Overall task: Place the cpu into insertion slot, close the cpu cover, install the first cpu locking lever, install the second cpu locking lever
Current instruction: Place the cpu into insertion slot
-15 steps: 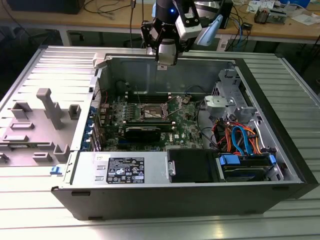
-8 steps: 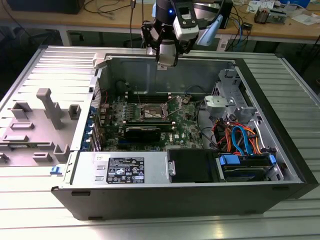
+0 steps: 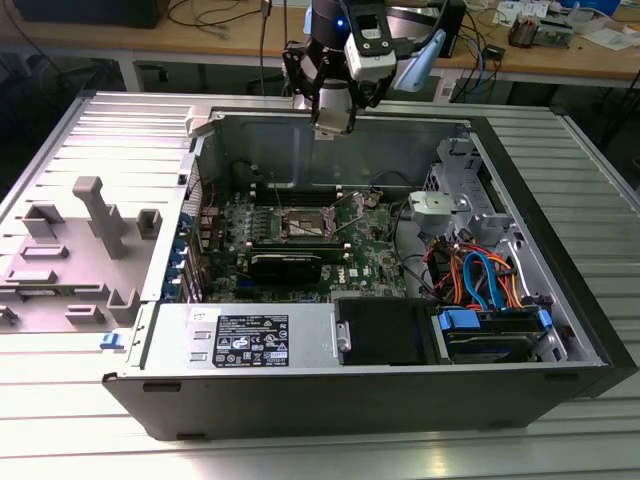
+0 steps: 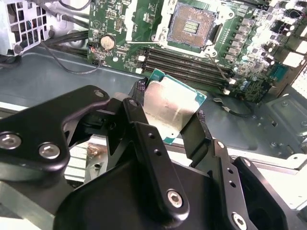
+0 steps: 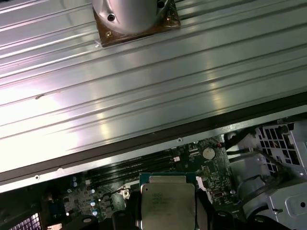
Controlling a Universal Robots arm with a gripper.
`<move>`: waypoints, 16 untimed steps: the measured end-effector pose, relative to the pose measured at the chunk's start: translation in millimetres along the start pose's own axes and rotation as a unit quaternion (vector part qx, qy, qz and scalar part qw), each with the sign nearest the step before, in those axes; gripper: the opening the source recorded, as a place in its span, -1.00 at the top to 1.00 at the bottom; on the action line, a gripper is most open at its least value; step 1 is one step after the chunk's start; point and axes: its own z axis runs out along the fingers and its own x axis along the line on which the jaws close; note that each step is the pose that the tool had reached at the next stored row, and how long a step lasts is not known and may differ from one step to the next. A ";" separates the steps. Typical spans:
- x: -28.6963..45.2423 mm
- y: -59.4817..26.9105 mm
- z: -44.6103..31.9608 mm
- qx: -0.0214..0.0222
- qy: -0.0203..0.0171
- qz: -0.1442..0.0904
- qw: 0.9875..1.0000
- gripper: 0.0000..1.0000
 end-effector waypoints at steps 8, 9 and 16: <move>0.0 0.0 0.2 0.000 -0.001 0.013 1.000 -0.09; 0.0 0.0 0.2 0.000 -0.001 0.013 1.000 -0.09; 0.0 0.0 0.2 0.000 -0.001 0.015 1.000 -0.09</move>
